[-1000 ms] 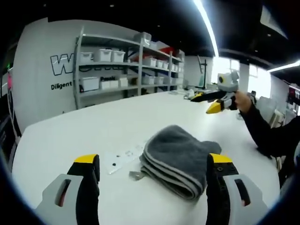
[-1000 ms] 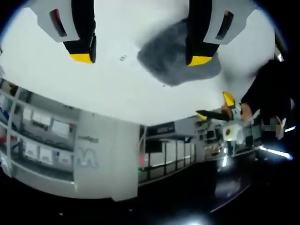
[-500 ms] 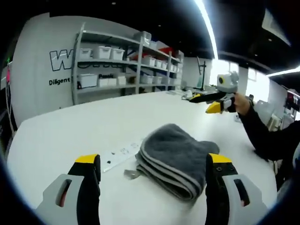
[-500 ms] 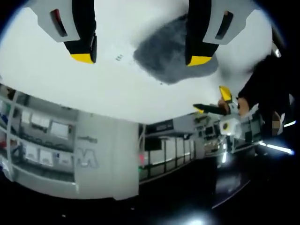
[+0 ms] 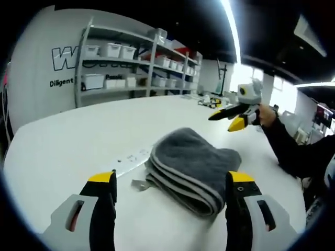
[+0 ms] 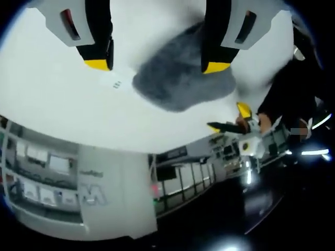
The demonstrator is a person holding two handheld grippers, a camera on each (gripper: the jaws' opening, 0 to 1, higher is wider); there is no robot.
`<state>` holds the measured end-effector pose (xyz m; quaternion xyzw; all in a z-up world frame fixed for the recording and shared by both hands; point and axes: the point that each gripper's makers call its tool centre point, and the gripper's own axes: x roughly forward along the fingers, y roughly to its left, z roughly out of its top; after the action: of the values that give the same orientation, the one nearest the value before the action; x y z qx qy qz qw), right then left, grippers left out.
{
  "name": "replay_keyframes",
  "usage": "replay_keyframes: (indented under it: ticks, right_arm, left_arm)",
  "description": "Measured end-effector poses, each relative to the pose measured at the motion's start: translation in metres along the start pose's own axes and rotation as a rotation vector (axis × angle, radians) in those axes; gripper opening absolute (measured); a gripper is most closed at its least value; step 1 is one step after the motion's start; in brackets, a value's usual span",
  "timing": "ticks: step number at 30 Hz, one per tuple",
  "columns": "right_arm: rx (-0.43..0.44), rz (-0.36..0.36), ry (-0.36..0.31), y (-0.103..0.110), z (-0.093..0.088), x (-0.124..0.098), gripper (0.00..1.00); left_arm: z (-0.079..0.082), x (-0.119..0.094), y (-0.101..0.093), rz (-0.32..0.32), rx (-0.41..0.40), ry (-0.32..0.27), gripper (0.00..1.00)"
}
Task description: Open the folded towel by lifting each exposed corner and separating the folded layers until the towel lies flat within the target outline without major curled edges
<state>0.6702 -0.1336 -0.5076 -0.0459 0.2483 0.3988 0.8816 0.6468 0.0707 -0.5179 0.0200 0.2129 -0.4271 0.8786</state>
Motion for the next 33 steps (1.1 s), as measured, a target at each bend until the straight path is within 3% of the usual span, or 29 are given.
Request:
replay_keyframes:
  ticks: [5, 9, 12, 14, 17, 20, 23, 27, 30, 33]
  right_arm:
    - [0.012, -0.005, -0.008, 0.008, -0.01, -0.001, 0.68]
    - [0.024, 0.031, -0.015, 0.023, -0.019, -0.005, 0.7]
    - [0.011, 0.0, -0.019, 0.018, -0.018, -0.007, 0.75]
    - [0.021, 0.012, -0.022, 0.025, -0.02, -0.01, 0.73]
    - [0.011, 0.026, -0.006, 0.031, -0.026, -0.01, 0.74]
    - [0.006, 0.03, 0.009, 0.026, -0.027, -0.008, 0.7]
    - [0.019, 0.063, 0.028, 0.033, -0.032, -0.008, 0.61]
    - [0.039, 0.099, 0.09, 0.043, -0.047, -0.004, 0.64]
    - [0.057, 0.133, 0.106, 0.048, -0.05, -0.004, 0.57]
    - [0.051, 0.15, 0.113, 0.051, -0.051, -0.004, 0.57]
  left_arm:
    - [-0.004, 0.0, -0.014, -0.039, 0.008, 0.013, 0.82]
    - [-0.013, -0.003, -0.021, -0.097, 0.053, 0.053, 0.72]
    - [-0.014, -0.003, -0.02, -0.1, 0.045, 0.054, 0.7]
    - [-0.014, -0.003, -0.019, -0.104, 0.046, 0.06, 0.67]
    - [-0.02, -0.002, -0.019, -0.104, 0.047, 0.077, 0.71]
    - [-0.028, -0.001, -0.022, -0.121, 0.046, 0.1, 0.71]
    - [-0.03, 0.0, -0.021, -0.144, 0.038, 0.118, 0.63]
    - [-0.035, 0.001, -0.032, -0.219, 0.055, 0.132, 0.47]
    - [-0.036, 0.003, -0.03, -0.218, 0.066, 0.144, 0.46]
    - [-0.038, 0.004, -0.019, -0.199, 0.064, 0.151, 0.45]
